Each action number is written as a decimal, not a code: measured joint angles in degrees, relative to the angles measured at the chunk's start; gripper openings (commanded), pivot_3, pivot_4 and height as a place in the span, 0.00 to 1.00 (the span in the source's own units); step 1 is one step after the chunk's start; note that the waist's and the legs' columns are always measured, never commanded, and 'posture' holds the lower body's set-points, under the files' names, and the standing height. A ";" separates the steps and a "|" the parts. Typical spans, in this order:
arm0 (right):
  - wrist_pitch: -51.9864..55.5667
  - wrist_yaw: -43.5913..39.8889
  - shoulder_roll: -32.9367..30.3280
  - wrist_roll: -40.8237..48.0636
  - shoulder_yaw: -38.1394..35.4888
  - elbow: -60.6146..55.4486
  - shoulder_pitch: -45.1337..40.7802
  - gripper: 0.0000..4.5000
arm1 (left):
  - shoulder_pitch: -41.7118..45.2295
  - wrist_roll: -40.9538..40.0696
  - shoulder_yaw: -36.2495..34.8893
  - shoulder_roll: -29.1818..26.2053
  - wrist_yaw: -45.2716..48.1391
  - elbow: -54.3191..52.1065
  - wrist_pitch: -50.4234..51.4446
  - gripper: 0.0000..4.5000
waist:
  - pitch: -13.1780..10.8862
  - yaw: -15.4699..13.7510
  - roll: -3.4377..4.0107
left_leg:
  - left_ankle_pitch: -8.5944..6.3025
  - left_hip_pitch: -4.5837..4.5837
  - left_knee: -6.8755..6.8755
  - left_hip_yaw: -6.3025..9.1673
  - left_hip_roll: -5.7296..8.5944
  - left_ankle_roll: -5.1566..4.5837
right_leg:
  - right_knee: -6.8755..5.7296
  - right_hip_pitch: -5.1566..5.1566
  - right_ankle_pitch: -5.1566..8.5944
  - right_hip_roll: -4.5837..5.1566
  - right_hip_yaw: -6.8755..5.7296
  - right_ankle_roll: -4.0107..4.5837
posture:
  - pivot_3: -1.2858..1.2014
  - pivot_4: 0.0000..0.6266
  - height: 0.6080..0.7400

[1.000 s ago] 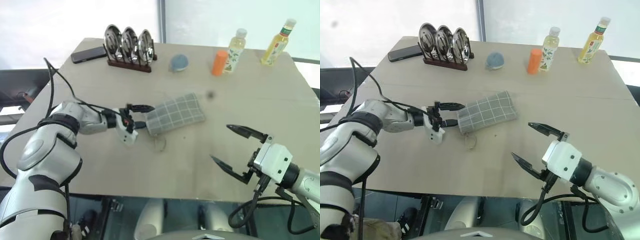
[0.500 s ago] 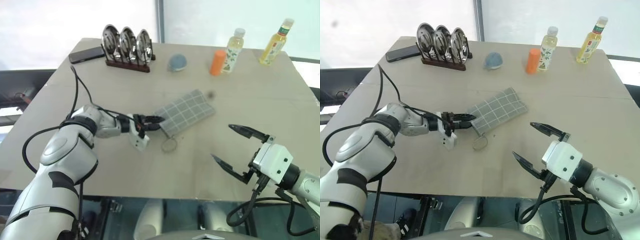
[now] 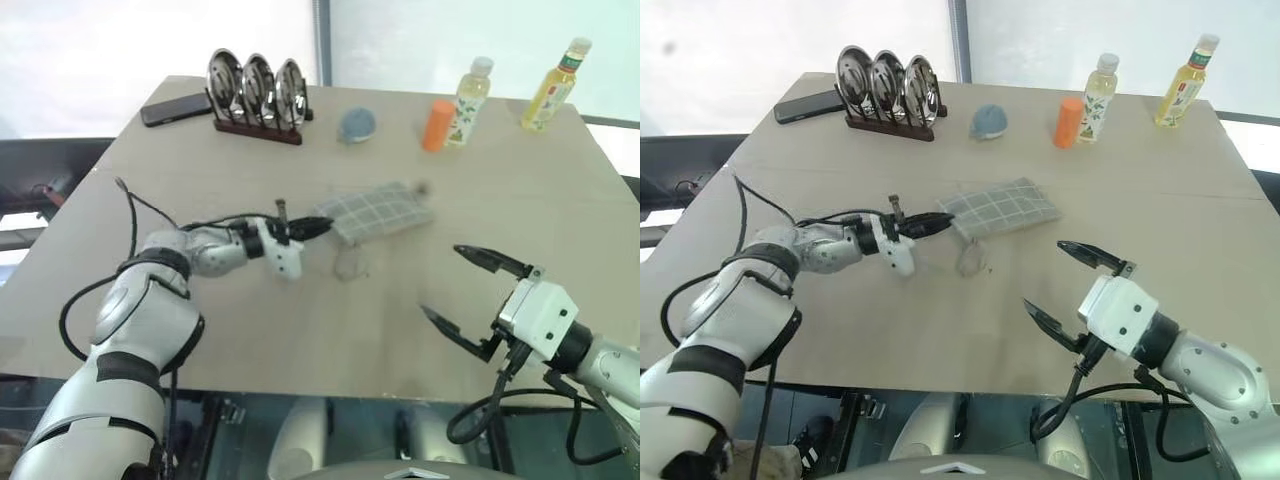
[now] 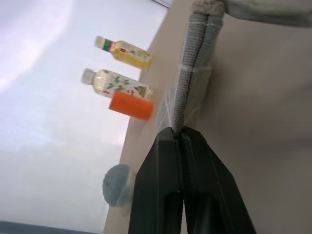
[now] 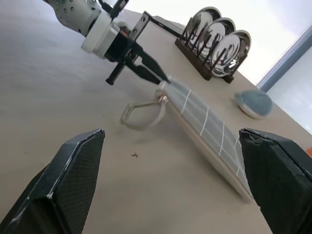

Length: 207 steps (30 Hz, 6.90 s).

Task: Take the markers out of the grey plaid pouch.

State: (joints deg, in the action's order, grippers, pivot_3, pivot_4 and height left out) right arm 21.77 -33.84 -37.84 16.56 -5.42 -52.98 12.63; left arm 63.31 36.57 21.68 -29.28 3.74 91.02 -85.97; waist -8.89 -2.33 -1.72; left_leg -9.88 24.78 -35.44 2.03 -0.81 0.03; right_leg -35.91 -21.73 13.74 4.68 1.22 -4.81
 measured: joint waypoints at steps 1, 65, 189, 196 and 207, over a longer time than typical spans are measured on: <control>1.78 0.70 0.02 0.32 0.00 -0.07 -0.49 1.00 | -1.62 -7.94 -5.29 2.66 11.57 -2.01 3.22 0.01 | 0.01 -0.03 0.02 | 0.00 0.00 -0.02 -0.01 0.02 -0.01 | 0.01 0.01 0.00 0.01 0.00 0.00 | 0.52 0.24 1.00; 29.79 36.84 -8.38 68.61 -3.98 2.72 -25.92 0.77 | -38.83 -70.32 -19.59 8.30 40.58 -95.51 115.82 0.00 | -0.07 1.59 0.24 | -0.13 0.00 -0.34 -0.10 -0.67 -0.21 | -0.01 0.07 0.16 -0.55 0.25 0.51 | 0.52 0.24 1.00; 14.90 -14.17 -2.51 -16.41 26.17 18.57 -39.99 0.01 | -50.49 -87.86 -25.12 11.99 29.29 -103.85 135.70 0.00 | -0.12 2.76 0.23 | -0.16 -0.06 0.10 -0.15 -0.55 -0.20 | 0.09 -0.18 0.17 -0.53 0.39 0.53 | 0.52 0.24 1.00; 12.39 -15.54 0.97 -3.96 13.70 17.01 -35.33 0.01 | -48.66 -76.31 -20.55 11.85 33.09 -99.96 123.83 0.00 | -0.13 2.65 0.26 | -0.17 -0.07 0.09 -0.16 -0.55 -0.20 | 0.15 -0.14 0.17 -0.51 0.38 0.53 | 0.52 0.24 1.00; -0.39 -16.82 -6.09 -26.78 32.90 31.06 -40.92 0.59 | -48.97 -75.11 -19.49 12.57 35.77 -99.25 123.73 0.00 | -0.13 2.86 0.27 | -0.16 -0.01 0.13 -0.20 -0.52 -0.20 | 0.16 -0.22 0.17 -0.49 0.38 0.52 | 0.52 0.24 1.00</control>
State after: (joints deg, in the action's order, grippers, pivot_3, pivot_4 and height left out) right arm 21.38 -50.66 -43.93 -10.22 27.48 -21.92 -28.28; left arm 14.35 -38.53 2.19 -16.71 39.51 -8.22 37.76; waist -9.02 0.53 -1.45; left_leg -10.05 24.77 -35.31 1.83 -1.34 -0.17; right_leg -35.74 -21.95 13.92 4.19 1.60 -4.29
